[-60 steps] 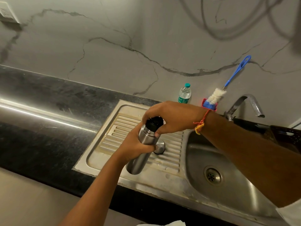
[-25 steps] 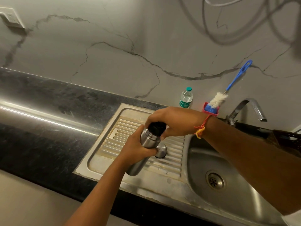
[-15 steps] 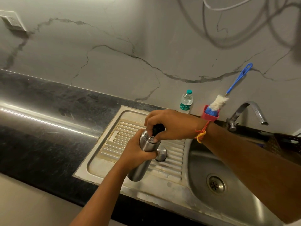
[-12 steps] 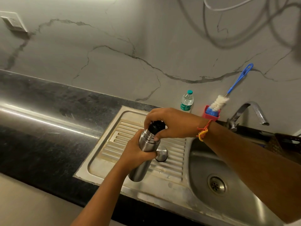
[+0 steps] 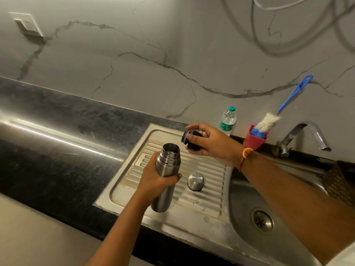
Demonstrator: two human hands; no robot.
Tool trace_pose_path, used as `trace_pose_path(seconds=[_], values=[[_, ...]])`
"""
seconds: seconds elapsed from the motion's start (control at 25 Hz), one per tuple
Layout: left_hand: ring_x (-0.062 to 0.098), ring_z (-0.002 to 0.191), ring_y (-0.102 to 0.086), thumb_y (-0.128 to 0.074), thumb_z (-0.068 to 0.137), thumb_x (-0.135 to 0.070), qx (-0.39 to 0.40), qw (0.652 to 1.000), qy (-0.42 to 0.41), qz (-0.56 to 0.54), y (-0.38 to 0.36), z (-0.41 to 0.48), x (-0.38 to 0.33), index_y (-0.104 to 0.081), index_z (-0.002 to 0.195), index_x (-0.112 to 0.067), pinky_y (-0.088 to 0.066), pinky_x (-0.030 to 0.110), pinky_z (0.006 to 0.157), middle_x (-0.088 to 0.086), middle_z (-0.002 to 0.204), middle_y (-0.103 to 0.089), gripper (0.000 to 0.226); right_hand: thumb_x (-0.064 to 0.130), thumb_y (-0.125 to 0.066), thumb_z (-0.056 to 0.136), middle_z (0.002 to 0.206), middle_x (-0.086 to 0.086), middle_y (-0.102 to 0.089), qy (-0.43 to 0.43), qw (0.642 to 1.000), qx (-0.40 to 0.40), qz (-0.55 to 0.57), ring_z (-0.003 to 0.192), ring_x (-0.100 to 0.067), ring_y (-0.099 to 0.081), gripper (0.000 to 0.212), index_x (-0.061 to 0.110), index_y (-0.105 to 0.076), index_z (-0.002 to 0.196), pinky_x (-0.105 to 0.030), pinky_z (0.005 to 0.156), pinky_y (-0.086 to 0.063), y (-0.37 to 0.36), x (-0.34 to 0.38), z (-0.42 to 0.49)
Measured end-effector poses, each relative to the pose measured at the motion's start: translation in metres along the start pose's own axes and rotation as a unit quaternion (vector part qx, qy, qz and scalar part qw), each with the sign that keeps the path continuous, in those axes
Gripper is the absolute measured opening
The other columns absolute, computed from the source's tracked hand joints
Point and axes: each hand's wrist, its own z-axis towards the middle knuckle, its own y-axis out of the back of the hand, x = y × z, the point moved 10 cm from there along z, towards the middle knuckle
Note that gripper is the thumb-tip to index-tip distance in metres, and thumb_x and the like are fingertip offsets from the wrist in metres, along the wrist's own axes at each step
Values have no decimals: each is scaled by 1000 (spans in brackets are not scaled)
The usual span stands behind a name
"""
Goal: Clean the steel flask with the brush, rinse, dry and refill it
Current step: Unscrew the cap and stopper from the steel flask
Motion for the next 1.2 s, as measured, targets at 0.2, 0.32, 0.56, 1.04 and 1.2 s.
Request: trace_pose_path(seconds=[0.2,0.32,0.56,1.04,1.2], values=[[18,94,-70,-92,65,-16,-44,999,18,-22,17,0,12,-62,113,-34,-62,42,84,-1,105,-71,59,26,-86,74,111,-6,-67,-64,987,-62,-137,102,-22,-67,42,26,-61,109,-35,82,-61,3,-79,38],[18,95,-70,-92,66,-14,-54,998,24,-33,21,-1,18,-62,113,-33,-62,39,83,-2,104,-71,59,37,-88,69,104,4,-67,-59,956,-93,-272,93,-14,-65,45,31,-61,104,-25,73,-56,2,-112,56],[13,92,-71,-91,69,-3,-67,996,40,-40,24,-2,28,-62,113,-29,-59,25,77,-8,100,-72,59,42,-81,67,113,-2,-64,-22,865,-27,-501,102,-23,-61,55,27,-59,116,-35,83,-53,-29,-148,91],[5,91,-70,-91,70,-2,-74,996,29,-33,23,-2,21,-59,109,-37,-58,24,77,-19,98,-72,61,48,-78,73,126,-2,-54,-3,803,32,-595,121,-27,-51,72,31,-47,136,-46,97,-40,-53,-165,92],[2,92,-69,-91,70,-3,-82,996,32,-35,24,-3,19,-58,110,-39,-56,20,75,-21,99,-71,62,47,-79,75,140,1,-52,19,832,13,-554,130,-24,-47,79,31,-43,144,-45,105,-39,-42,-158,85]])
